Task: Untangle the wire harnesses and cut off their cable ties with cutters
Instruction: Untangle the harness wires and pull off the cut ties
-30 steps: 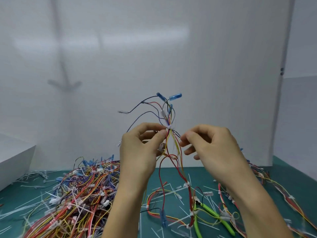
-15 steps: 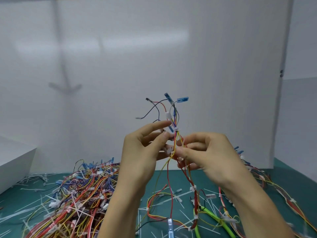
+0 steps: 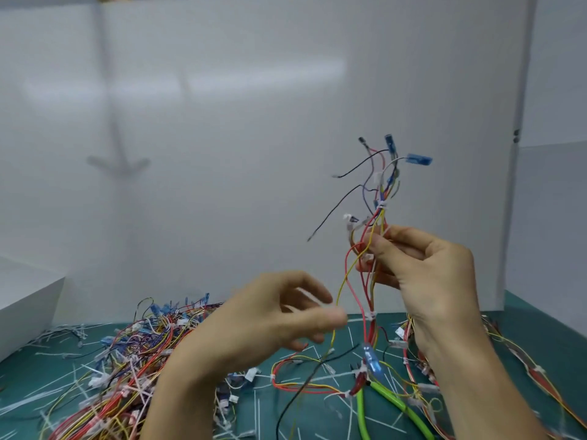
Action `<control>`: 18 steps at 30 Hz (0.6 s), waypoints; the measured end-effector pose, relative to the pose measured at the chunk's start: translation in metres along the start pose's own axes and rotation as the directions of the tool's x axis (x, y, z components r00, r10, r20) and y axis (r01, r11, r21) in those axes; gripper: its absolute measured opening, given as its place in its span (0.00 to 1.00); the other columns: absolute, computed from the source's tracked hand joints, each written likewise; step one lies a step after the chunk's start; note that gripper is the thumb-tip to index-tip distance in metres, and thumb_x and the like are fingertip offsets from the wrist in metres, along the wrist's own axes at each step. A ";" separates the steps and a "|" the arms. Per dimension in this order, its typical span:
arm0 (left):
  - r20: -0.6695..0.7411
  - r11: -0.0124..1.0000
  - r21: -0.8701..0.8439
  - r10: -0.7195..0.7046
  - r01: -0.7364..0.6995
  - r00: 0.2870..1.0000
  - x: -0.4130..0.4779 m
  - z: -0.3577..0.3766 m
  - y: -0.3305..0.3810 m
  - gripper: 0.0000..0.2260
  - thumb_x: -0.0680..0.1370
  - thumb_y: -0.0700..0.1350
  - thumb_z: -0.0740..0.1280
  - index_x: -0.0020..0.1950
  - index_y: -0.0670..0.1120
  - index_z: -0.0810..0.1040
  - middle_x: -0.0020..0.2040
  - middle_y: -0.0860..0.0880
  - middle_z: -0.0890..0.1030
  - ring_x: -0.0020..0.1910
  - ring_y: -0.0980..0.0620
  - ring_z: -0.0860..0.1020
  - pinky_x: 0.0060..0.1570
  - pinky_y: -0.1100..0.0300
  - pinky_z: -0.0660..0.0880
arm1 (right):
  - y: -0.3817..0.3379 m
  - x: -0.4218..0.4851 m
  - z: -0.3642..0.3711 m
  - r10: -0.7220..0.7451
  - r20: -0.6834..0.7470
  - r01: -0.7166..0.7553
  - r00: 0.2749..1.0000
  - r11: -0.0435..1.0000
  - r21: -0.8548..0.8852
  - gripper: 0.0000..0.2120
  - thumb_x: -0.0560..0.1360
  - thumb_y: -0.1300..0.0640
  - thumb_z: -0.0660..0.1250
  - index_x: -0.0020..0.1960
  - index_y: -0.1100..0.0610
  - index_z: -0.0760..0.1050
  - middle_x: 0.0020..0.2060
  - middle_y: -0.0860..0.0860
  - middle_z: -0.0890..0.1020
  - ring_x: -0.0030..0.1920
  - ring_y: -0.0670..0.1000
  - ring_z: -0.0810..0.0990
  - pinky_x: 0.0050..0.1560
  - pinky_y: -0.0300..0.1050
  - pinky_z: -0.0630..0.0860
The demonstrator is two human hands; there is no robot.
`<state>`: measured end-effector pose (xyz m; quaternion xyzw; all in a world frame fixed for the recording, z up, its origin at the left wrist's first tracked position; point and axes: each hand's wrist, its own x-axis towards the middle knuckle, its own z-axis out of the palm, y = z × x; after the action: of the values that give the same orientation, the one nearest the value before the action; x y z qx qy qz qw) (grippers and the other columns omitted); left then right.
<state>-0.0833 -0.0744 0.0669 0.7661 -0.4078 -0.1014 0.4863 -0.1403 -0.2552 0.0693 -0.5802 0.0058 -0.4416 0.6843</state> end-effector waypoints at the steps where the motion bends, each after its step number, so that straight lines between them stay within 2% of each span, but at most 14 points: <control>1: 0.036 0.998 0.055 -0.022 0.021 0.999 0.000 -0.001 -0.002 0.18 0.65 0.62 0.77 0.49 0.56 0.81 0.47 0.55 0.85 0.44 0.53 0.85 0.43 0.62 0.80 | 0.001 0.001 -0.001 -0.012 -0.030 0.011 0.999 1.000 -0.002 0.04 0.72 0.63 0.74 0.43 0.55 0.82 0.34 0.53 0.86 0.31 0.51 0.85 0.32 0.39 0.81; 4: 0.036 0.973 0.223 -0.076 0.066 0.996 0.003 0.001 -0.008 0.12 0.68 0.54 0.78 0.48 0.53 0.82 0.43 0.54 0.85 0.40 0.55 0.85 0.40 0.63 0.78 | 0.005 0.002 -0.002 -0.040 -0.078 0.039 0.996 0.999 -0.017 0.04 0.73 0.62 0.74 0.45 0.54 0.82 0.35 0.51 0.87 0.34 0.51 0.86 0.34 0.40 0.81; 6: 0.012 0.961 0.261 -0.096 0.089 0.995 0.007 0.003 -0.010 0.05 0.73 0.48 0.75 0.46 0.49 0.82 0.39 0.53 0.86 0.38 0.55 0.85 0.35 0.68 0.74 | 0.006 0.003 -0.002 -0.050 -0.099 0.048 0.994 0.999 -0.020 0.05 0.73 0.61 0.74 0.44 0.52 0.81 0.35 0.50 0.87 0.35 0.51 0.86 0.36 0.41 0.82; 8: -0.032 0.947 0.300 -0.114 0.118 0.993 0.009 0.002 -0.014 0.05 0.75 0.48 0.73 0.44 0.47 0.83 0.38 0.53 0.86 0.37 0.56 0.85 0.32 0.68 0.73 | 0.007 0.003 -0.003 -0.065 -0.112 0.062 0.992 0.998 -0.030 0.05 0.73 0.60 0.74 0.44 0.51 0.81 0.36 0.49 0.87 0.36 0.51 0.87 0.37 0.42 0.83; 11: -0.106 0.886 0.432 -0.135 0.169 0.985 0.009 -0.008 -0.024 0.05 0.73 0.50 0.74 0.41 0.49 0.84 0.36 0.55 0.85 0.36 0.57 0.83 0.39 0.59 0.77 | 0.005 0.005 -0.007 -0.091 -0.128 0.087 0.988 0.996 -0.037 0.05 0.73 0.60 0.74 0.44 0.50 0.81 0.36 0.48 0.87 0.36 0.51 0.87 0.36 0.39 0.82; 14: -0.130 0.863 0.453 -0.184 0.223 0.974 0.006 -0.018 -0.036 0.04 0.73 0.48 0.75 0.40 0.50 0.84 0.37 0.54 0.85 0.35 0.57 0.80 0.39 0.61 0.76 | 0.005 0.008 -0.010 -0.092 -0.153 0.089 0.984 0.996 -0.024 0.05 0.72 0.60 0.75 0.44 0.51 0.81 0.36 0.49 0.87 0.36 0.53 0.87 0.36 0.40 0.82; 18: 0.006 0.911 0.365 -0.208 0.192 0.978 0.006 -0.022 -0.043 0.04 0.74 0.46 0.74 0.43 0.47 0.82 0.41 0.50 0.86 0.39 0.56 0.81 0.50 0.53 0.78 | 0.006 0.009 -0.010 -0.104 -0.151 0.100 0.983 0.994 -0.035 0.05 0.73 0.60 0.74 0.43 0.51 0.80 0.35 0.48 0.87 0.35 0.51 0.86 0.37 0.40 0.83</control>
<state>-0.0448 -0.0557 0.0432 0.8778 -0.3498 -0.0909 0.3144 -0.1365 -0.2694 0.0654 -0.5537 0.0342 -0.5190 0.6503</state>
